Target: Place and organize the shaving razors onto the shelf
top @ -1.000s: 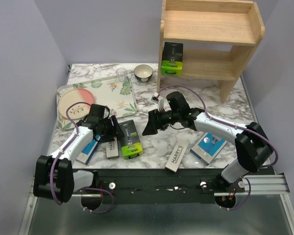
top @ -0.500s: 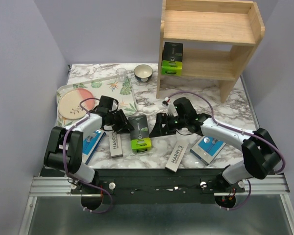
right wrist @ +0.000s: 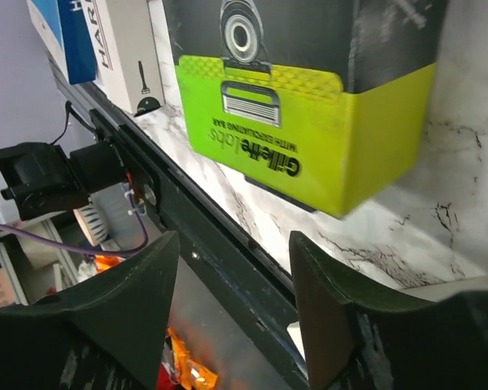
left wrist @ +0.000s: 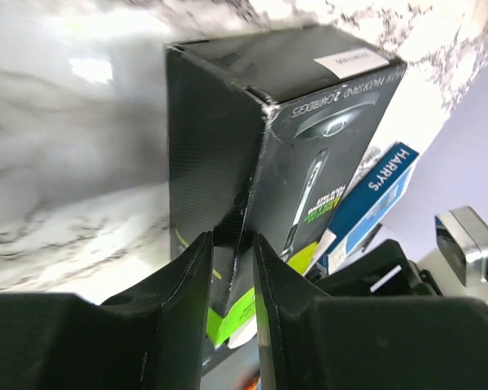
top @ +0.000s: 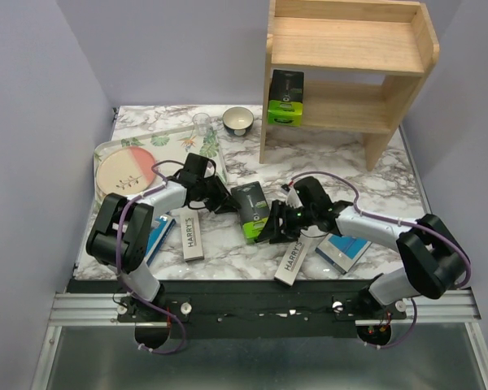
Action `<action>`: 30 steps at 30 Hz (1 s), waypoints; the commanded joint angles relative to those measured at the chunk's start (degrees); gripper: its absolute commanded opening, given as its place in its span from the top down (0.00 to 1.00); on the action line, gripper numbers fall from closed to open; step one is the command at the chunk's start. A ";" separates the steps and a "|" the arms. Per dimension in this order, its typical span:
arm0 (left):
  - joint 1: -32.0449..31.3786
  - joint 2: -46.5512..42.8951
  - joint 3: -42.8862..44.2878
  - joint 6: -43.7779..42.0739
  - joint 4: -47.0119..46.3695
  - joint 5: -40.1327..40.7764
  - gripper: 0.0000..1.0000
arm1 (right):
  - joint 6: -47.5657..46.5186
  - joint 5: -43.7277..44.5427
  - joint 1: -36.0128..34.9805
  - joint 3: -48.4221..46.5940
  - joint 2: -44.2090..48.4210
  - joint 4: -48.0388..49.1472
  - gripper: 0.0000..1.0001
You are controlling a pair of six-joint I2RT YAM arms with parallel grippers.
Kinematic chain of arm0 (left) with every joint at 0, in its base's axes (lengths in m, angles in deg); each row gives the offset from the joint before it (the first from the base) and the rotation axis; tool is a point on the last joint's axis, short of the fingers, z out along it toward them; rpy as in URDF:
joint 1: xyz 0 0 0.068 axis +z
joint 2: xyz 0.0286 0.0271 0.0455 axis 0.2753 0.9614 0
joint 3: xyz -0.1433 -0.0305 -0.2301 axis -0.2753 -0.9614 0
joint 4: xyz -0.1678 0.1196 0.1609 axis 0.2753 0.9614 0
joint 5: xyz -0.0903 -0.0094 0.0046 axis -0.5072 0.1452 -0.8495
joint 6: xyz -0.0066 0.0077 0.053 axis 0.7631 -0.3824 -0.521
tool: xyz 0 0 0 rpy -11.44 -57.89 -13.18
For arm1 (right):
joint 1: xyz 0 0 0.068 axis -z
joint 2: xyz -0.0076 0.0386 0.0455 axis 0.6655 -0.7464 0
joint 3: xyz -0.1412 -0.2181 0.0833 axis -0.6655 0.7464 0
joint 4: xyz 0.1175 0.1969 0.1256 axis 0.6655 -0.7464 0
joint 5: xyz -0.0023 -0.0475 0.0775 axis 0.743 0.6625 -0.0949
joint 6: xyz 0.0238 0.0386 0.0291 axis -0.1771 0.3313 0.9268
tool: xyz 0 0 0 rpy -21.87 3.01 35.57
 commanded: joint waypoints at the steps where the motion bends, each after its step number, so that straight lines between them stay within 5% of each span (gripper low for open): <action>1: -1.06 1.26 1.14 3.77 -1.35 -1.75 0.67 | 4.35 -0.02 -0.05 0.96 -0.14 1.44 0.36; 12: -0.88 0.21 -0.26 3.07 -1.18 -1.13 0.67 | 4.88 7.71 0.21 0.43 -0.85 -11.13 0.46; 30: -0.27 -0.94 -1.58 2.10 -1.53 -0.34 0.66 | 6.64 2.89 5.04 2.63 -7.53 7.58 0.50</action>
